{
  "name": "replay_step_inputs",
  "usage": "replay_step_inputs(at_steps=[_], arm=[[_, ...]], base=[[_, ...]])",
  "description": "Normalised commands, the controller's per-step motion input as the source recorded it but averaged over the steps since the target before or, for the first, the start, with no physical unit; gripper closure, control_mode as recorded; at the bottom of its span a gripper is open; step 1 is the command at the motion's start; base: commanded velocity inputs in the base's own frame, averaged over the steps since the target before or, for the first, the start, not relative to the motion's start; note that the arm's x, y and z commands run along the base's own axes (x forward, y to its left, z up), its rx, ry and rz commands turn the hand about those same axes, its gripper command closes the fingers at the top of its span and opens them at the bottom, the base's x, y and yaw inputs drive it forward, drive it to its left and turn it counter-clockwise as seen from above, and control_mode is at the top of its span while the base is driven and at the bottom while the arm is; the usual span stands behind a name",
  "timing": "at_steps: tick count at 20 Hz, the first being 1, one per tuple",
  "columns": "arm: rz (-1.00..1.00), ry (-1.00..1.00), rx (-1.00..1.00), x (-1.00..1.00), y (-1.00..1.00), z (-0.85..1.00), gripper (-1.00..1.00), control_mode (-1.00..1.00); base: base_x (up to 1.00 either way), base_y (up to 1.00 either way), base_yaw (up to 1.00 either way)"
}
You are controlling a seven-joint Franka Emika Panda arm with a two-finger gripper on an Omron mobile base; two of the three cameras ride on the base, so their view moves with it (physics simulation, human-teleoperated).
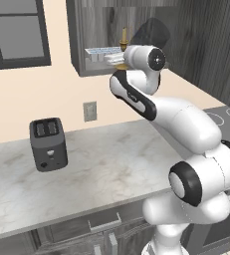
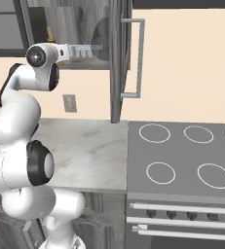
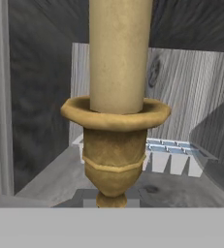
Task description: Pick the candle and jar from the dining table and place them in the open cabinet. Close the cabinet after placing the objects.
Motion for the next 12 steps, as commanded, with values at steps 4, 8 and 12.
replay_step_inputs(at_steps=[4,8,12], arm=[[0.0,0.03,0.0,0.23,0.05,-0.06,1.0,-1.0],[0.0,0.03,0.0,0.26,0.08,-0.06,1.0,-1.0],[0.0,0.01,0.0,0.28,0.07,-0.04,1.0,-1.0]], base=[[0.0,0.0,0.0],[0.0,0.0,0.0],[0.0,0.0,0.0]])
